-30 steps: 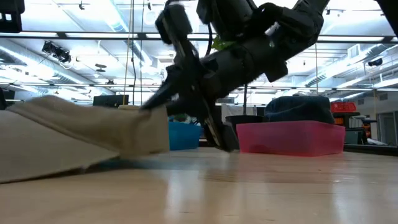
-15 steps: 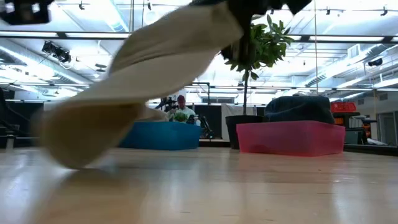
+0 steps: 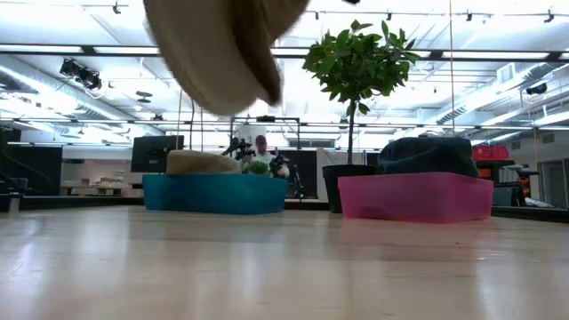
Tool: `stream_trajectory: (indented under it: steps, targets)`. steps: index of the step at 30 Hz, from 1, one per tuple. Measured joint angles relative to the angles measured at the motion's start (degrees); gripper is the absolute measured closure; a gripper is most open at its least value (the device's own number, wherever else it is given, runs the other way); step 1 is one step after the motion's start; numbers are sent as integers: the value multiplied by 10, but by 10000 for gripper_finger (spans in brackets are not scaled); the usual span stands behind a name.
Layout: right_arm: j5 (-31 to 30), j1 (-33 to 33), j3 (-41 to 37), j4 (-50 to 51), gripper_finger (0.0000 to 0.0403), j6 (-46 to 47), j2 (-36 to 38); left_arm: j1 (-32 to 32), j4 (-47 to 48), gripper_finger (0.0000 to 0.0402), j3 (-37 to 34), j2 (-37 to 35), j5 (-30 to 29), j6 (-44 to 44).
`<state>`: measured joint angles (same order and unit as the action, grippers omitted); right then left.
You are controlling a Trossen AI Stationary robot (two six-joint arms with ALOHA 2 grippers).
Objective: Pick & Place hat
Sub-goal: Put the brown cap into the blue bin
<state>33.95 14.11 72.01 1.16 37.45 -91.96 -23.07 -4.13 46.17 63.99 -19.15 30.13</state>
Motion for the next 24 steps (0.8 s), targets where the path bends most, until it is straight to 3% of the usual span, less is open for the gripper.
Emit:
stream_trajectory:
  steps: [6, 12, 19, 24]
  targets:
    - [36, 10, 47, 0, 403, 4, -2, 94, -5, 168, 0, 0, 161, -68]
    - [47, 28, 68, 2, 403, 25, -2, 170, -74, 168, 0, 12, 305, -83]
    - [35, 32, 87, 4, 403, 27, -2, 232, -167, 168, 0, 60, 494, 22]
    - [26, 32, 106, 4, 403, 23, -2, 232, -277, 168, 0, 108, 554, 91]
